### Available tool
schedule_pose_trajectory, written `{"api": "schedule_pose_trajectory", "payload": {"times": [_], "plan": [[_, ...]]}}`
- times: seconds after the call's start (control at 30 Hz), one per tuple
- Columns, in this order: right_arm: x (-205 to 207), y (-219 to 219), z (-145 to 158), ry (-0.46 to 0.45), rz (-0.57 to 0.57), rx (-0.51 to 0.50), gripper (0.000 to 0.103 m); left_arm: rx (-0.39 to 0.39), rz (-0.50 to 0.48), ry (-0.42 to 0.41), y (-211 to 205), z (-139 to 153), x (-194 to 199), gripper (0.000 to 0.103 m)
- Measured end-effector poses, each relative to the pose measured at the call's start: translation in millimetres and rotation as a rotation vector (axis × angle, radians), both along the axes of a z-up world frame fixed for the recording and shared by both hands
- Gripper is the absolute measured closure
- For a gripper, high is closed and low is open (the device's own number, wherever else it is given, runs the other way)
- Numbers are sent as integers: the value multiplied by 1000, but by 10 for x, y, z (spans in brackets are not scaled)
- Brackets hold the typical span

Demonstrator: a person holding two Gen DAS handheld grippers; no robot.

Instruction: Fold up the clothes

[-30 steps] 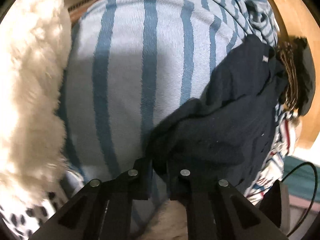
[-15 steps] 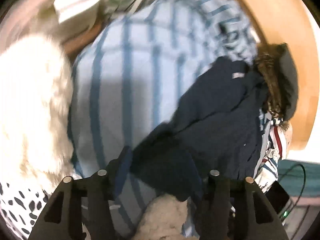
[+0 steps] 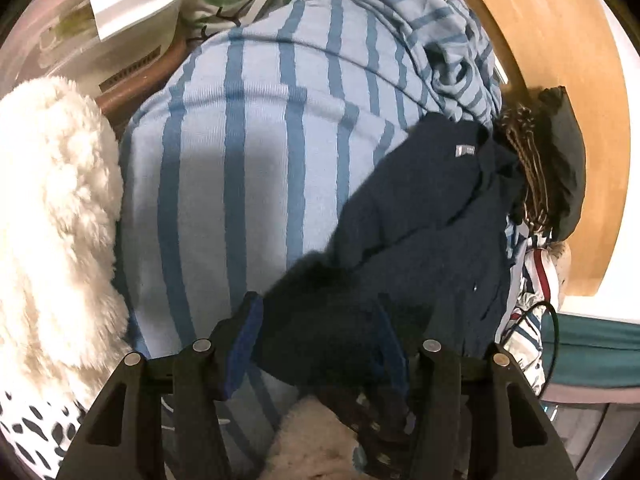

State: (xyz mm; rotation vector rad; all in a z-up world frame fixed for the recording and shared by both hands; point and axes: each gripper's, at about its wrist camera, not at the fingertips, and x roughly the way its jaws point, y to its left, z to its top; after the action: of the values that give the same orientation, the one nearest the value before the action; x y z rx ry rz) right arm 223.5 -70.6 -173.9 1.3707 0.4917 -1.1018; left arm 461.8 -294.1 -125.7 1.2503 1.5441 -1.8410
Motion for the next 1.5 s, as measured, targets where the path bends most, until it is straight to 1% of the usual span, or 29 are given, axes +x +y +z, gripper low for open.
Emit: {"api": "schedule_pose_trajectory", "payload": {"times": [0.07, 0.13, 0.17, 0.27, 0.33, 0.47, 0.5, 0.6, 0.67, 0.73, 0.77, 0.8, 0.83, 0.9, 0.93, 1.1, 1.2, 1.3, 1.37, 1.5], "plan": [[-116, 77, 78, -68, -31, 9, 36, -14, -6, 15, -40, 28, -53, 46], [-287, 208, 187, -134, -90, -16, 36, -29, -24, 36, -55, 78, -116, 46], [-381, 276, 246, -151, -128, -35, 34, -30, -35, 39, -51, 89, -156, 46], [-756, 442, 393, -147, -304, -91, 33, -39, -80, 45, -33, 94, -374, 46], [-973, 437, 390, -123, -404, -86, 31, -58, -121, 45, 9, 120, -498, 46], [-1406, 428, 385, -75, -604, -76, 34, -97, -196, 47, 88, 173, -704, 46], [-1483, 386, 359, -76, -629, -72, 34, -93, -202, 49, 95, 159, -704, 46], [-1639, 160, 223, -108, -644, -55, 35, -81, -218, 58, 116, 118, -704, 46], [-1692, 36, 116, -117, -647, -19, 37, -73, -228, 63, 129, 91, -704, 46], [-1739, -91, -9, -99, -662, 50, 43, -67, -217, 56, 122, 53, -636, 46], [-1746, -126, -26, -80, -668, 64, 47, -61, -211, 54, 111, 31, -608, 46], [-1740, -139, -6, -54, -672, 58, 58, -55, -205, 52, 99, 9, -579, 46], [-1734, -152, 14, -28, -675, 53, 63, -49, -198, 50, 88, -13, -551, 46], [-1718, -166, 77, 23, -681, 36, 90, -38, -184, 48, 66, -64, -500, 46], [-1706, -157, 140, 48, -685, 19, 94, -33, -179, 47, 56, -87, -479, 46], [-1626, -153, 609, 163, -665, -108, 96, -15, -150, 60, 6, -123, -392, 46], [-1603, -188, 926, 206, -642, -189, 96, -9, -134, 75, -27, -113, -370, 46], [-1644, -255, 1196, 256, -625, -243, 96, -15, -122, 86, -52, -70, -376, 46], [-1717, -301, 1306, 274, -630, -259, 96, -16, -119, 91, -66, -49, -395, 46], [-1940, -274, 1325, 297, -690, -257, 96, -21, -117, 99, -80, -21, -441, 46]]}}
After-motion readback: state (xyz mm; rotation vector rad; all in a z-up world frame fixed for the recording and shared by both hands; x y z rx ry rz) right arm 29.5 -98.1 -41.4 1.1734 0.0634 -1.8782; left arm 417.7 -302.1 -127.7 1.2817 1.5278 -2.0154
